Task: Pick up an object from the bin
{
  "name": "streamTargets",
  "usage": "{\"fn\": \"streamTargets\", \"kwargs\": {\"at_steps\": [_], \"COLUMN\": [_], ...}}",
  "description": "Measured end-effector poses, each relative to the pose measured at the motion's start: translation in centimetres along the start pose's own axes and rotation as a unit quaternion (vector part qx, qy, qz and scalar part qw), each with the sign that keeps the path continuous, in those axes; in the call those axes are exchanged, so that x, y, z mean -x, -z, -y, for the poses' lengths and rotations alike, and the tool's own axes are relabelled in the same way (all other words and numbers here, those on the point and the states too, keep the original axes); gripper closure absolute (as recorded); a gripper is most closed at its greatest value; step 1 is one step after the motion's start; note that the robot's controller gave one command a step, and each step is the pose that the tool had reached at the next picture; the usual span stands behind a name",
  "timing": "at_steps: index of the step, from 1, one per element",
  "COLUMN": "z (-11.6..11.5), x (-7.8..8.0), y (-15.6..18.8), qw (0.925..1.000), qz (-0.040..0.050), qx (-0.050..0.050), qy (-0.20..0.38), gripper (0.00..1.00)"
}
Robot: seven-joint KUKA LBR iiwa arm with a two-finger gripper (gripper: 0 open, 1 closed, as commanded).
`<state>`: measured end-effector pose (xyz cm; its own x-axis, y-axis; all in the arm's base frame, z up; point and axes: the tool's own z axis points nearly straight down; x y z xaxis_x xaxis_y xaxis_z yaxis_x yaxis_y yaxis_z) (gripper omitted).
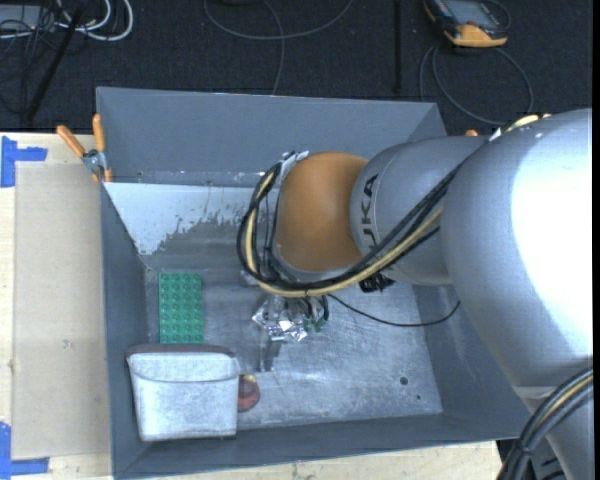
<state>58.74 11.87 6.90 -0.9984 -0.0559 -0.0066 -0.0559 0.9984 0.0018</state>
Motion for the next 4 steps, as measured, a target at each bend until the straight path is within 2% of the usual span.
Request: {"fn": "streamTargets", "kwargs": {"at_steps": [1, 2, 3, 4], "z": [6.7, 3.9, 3.9, 3.4], "x": [-1.3, -0.3, 0.0, -0.7], "y": [0.4, 0.3, 0.7, 11.4], "qw": [0.9994, 0.9926, 0.9926, 0.9924], "qz": [0.0003, 0.0005, 0.0031, 0.0008], "qx": [0.0, -0.001, -0.001, 0.0], "qy": [0.035, 0.121, 0.121, 0.123], "gripper": [0.0, 0.0, 1.0, 1.0]}}
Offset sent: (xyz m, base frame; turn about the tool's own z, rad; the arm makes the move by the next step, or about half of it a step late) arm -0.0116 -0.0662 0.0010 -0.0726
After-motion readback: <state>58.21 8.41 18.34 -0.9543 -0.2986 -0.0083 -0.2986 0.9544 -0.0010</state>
